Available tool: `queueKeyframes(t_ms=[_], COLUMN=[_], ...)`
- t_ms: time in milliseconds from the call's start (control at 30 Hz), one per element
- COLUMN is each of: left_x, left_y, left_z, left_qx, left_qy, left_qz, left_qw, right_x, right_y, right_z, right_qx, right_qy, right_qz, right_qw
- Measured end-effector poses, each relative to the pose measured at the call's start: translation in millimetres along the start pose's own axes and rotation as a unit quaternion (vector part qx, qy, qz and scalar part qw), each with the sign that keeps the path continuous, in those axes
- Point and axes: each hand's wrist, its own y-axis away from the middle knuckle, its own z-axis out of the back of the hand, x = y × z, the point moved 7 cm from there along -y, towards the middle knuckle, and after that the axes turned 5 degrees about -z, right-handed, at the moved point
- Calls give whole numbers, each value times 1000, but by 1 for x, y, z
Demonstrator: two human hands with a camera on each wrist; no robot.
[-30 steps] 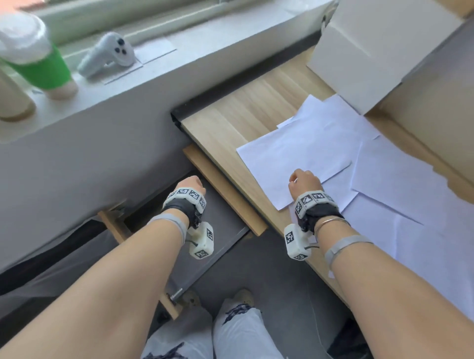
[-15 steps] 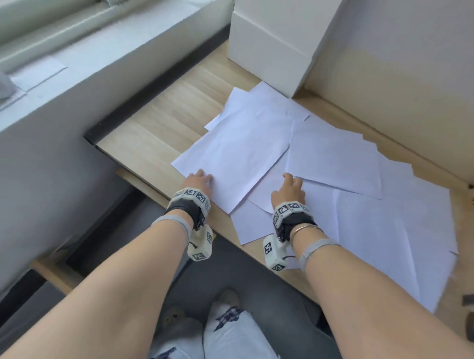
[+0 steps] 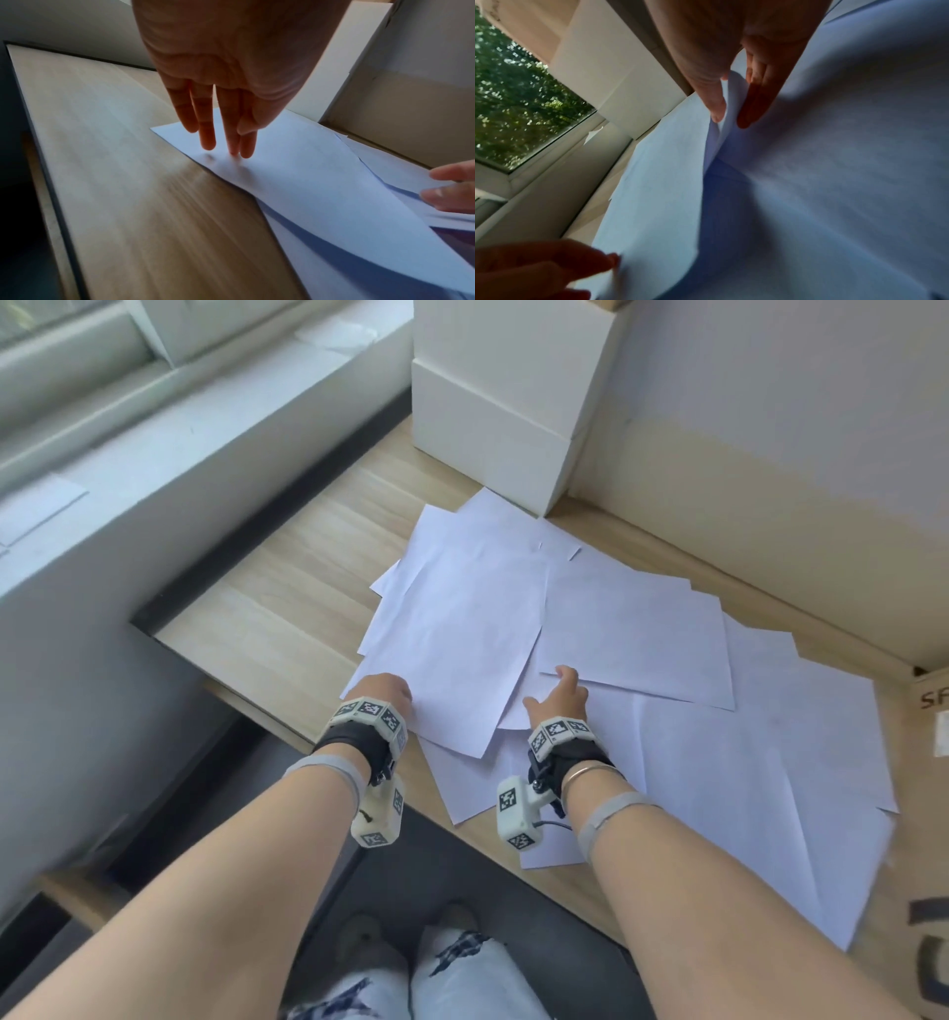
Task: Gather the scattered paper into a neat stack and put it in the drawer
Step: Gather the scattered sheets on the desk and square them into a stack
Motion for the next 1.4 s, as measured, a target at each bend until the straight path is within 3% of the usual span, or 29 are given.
queueKeyframes(t_ms=[100,233,400,533,633,733,867,967,1233,1400], left_x=[1,18,26,16,14,20,18,15,15,12], left_y=[-1,-12,-44,-71,-89,-97,-104,-107,-119,-118], left_z=[6,28,34,47,55,60,69,84,88,80], left_qx=[-47,-184,-113,-109,-108,-98,-61,-98,-62,-3], left_qy=[42,141,114,111,170,249,185,97,291,270], left_qz=[-6,-8,25,10,11,53,74,99,120,110], left_qw=[998,973,987,988,980,962,978,985,947,956], right_x=[-3,-8,-8,0,16,28,40,47,45,46], right_y=[-3,-13,-27,-33,-35,-34,-32,-31,-39,-43], right_z=[8,10,15,8,-6,-24,-40,-39,-36,-32], right_qx=[-29,-6,20,53,65,78,114,117,139,159], right_qy=[-48,-80,30,69,88,113,153,176,153,132], right_qz=[-30,-78,-94,-126,-117,-114,-98,-91,-81,-80], right_qw=[998,994,995,988,987,984,977,973,975,975])
